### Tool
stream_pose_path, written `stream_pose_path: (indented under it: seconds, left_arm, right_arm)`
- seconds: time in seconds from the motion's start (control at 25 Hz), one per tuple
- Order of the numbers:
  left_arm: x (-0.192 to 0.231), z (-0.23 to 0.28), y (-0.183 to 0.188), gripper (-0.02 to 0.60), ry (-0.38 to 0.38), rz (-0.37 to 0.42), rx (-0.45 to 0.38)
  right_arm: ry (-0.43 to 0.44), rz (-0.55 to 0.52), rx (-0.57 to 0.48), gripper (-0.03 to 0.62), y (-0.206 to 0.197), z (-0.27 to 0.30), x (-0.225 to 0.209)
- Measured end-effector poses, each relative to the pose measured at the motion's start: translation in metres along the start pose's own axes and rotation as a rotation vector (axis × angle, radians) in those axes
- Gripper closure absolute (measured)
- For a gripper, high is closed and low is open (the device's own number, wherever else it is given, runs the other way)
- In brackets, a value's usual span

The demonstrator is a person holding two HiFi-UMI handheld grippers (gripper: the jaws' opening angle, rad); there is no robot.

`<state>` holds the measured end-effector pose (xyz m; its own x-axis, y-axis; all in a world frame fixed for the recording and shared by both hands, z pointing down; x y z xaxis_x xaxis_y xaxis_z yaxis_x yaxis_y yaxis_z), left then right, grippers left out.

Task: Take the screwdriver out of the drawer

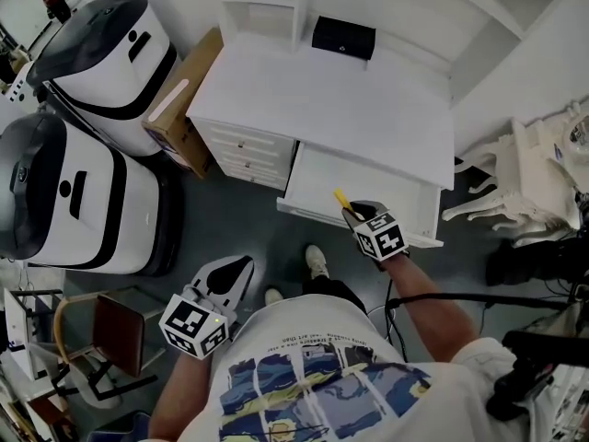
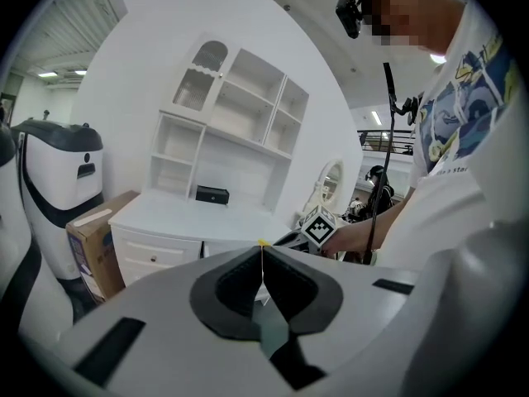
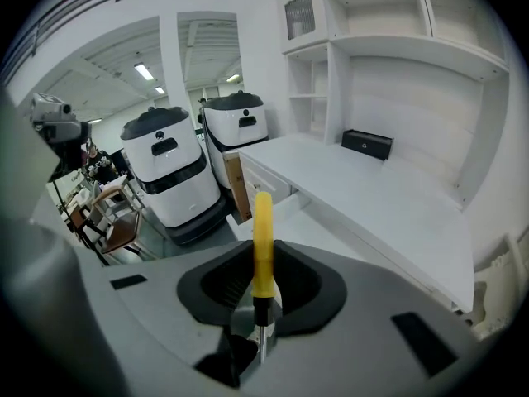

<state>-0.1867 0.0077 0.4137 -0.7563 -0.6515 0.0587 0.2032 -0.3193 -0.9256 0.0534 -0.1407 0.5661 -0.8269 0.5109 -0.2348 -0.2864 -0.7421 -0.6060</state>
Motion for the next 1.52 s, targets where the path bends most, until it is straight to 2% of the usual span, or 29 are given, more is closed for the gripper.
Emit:
stream_pose_path:
  seconds: [0.32, 0.68, 1.52]
  left_arm:
    - [-0.01, -0.026, -0.014, 0.568, -0.041, -0.003, -0.016]
    - [-0.02, -0.039, -0.022, 0.568, -0.075, -0.001, -0.026]
    - [-0.035, -0.059, -0.036, 0.568, -0.075, 0.008, -0.026]
  right_arm:
    - [0.047, -0.022, -0.061, 0.502, -0.005, -0.045, 0.064]
    - [0.082, -0.075, -0.09, 0.502, -0.011, -0.079, 0.115]
    - [0.152, -0.12, -0.124, 0.502, -0.023, -0.11, 0.17]
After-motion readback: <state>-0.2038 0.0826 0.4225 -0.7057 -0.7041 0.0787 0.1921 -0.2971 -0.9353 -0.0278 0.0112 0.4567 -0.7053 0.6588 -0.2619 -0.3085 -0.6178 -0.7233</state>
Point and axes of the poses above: the fingertips, and each gripper's own axes: z forward along the fingers, x to its left, y out of its top, the point moved 3 cm from there along -z, backward along the fingers, and after that the axes turned 15 degrees about z, right-handed, at the moved point
